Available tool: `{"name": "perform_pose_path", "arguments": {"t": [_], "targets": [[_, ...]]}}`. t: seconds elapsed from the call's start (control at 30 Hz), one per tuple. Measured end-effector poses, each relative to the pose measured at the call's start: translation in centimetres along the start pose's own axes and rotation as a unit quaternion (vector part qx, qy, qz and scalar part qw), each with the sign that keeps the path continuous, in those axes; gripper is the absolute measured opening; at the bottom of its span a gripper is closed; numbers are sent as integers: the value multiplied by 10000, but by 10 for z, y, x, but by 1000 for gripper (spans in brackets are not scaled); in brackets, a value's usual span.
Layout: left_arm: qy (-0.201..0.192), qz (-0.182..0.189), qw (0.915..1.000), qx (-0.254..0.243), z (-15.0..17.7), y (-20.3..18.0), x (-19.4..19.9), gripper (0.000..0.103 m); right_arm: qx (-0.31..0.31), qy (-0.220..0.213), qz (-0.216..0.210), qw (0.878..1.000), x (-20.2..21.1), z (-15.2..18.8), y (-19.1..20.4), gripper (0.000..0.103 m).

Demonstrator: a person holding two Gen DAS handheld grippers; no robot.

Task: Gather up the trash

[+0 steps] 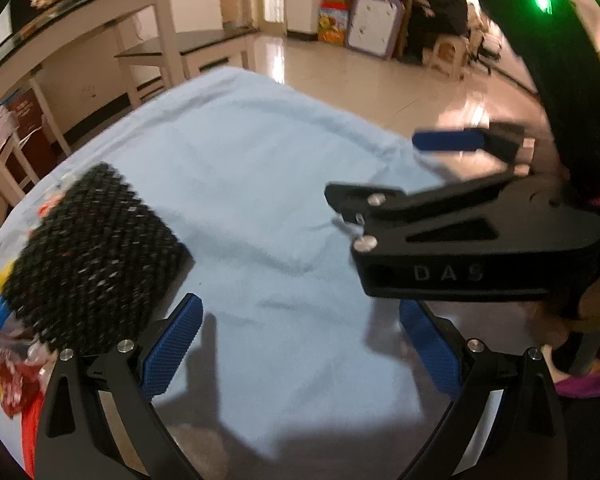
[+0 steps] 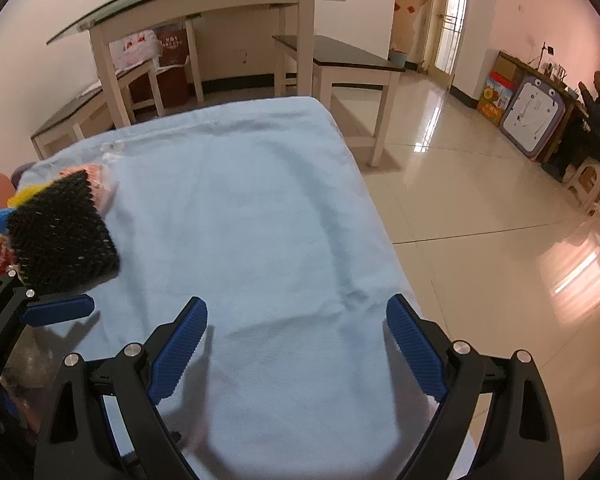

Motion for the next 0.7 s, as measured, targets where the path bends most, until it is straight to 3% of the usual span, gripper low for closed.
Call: {"name": "perform_pose_path", "arguments": {"t": [0.17, 0.37, 0.7], "targets": [[-433, -166, 9989, 90, 2, -5, 27, 99, 16, -350, -69, 9994, 25, 2, 3, 90], [-1144, -814, 9881, 626, 15, 4, 63, 99, -56, -866, -273, 9959, 61, 1, 10, 90], [-1367, -1682, 9640, 1539, 43, 36, 107, 99, 47, -1274, -676, 9895, 95, 13, 40, 90]]}}
Point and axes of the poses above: each gripper's, at about its wrist camera, not at the fingertips, and x roughly against the way its jaws point, y to its left, z to its underside, the point moved 3 cm from there along -x, roughly the way its jaws point, and after that the axes turned 3 degrees about z, right-handed, at the moved point
